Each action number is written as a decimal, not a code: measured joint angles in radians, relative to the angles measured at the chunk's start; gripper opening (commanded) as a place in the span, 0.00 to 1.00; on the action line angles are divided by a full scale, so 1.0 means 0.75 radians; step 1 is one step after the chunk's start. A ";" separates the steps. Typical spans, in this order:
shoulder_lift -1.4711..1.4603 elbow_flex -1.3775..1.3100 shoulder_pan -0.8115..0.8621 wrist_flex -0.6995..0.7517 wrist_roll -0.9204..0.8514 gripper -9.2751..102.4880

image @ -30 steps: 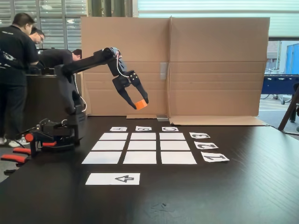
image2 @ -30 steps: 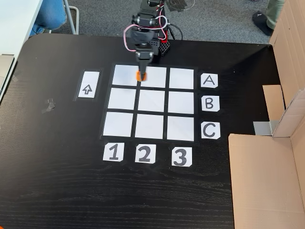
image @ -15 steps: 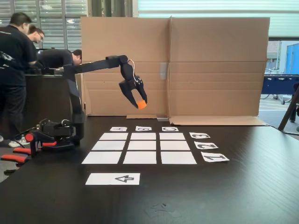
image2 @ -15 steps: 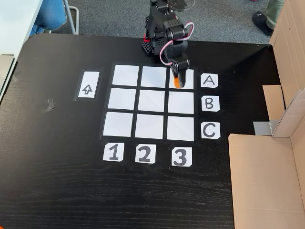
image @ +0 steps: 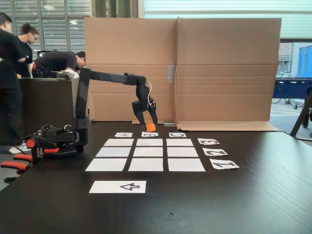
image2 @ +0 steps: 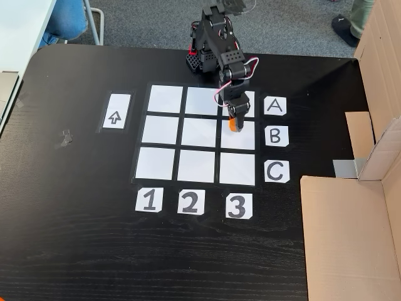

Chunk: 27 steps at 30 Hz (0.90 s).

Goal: Pick up the round, orange token and place it in the grid on square B3.

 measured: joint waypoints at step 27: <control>-0.241 -0.010 -0.027 -0.039 0.076 0.33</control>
